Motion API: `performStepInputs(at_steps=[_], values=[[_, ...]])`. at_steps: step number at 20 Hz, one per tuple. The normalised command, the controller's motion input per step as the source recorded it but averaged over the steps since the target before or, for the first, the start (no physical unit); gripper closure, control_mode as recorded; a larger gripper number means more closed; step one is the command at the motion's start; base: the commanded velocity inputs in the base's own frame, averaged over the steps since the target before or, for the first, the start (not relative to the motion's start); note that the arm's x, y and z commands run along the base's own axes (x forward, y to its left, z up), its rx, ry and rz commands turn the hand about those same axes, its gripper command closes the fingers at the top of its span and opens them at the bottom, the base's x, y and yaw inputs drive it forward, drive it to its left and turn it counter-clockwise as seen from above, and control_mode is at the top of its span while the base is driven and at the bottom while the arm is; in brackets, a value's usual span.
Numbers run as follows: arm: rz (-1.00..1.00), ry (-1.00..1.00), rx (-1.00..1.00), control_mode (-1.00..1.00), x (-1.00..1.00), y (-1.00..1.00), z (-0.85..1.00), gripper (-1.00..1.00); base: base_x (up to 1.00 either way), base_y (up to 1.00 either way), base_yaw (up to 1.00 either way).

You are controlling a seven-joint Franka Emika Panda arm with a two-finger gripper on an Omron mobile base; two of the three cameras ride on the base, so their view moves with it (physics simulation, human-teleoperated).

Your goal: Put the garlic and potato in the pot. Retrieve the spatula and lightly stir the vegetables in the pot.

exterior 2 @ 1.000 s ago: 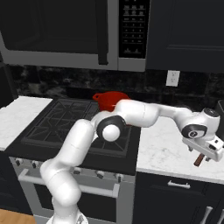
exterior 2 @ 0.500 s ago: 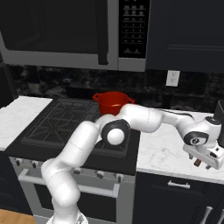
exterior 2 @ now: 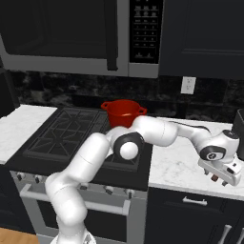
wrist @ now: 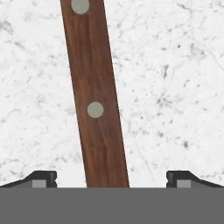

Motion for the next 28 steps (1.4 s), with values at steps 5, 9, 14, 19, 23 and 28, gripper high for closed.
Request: performStepInputs(at_steps=[5,9,14,19,23,28], values=[[0.0,0.0,0.05,-1.0,0.14,0.0,-0.16,-1.0,0.0,0.0,0.0],[0.0,0.0,0.04,-1.0,0.21,0.0,-0.15,-1.0,0.0,0.0,0.0],[0.0,-0.03,0.05,-1.0,0.23,0.0,-0.14,-1.0,0.0,0.0,0.0],[0.0,0.0,0.05,-1.0,0.19,0.0,-0.22,-1.0,0.0,0.0,0.0],[0.0,0.0,0.02,-1.0,0.21,0.07,-0.44,1.0,0.0,0.0,0.0],[0.0,0.02,0.0,-1.0,0.28,0.25,-0.53,1.0,0.0,0.0,0.0]])
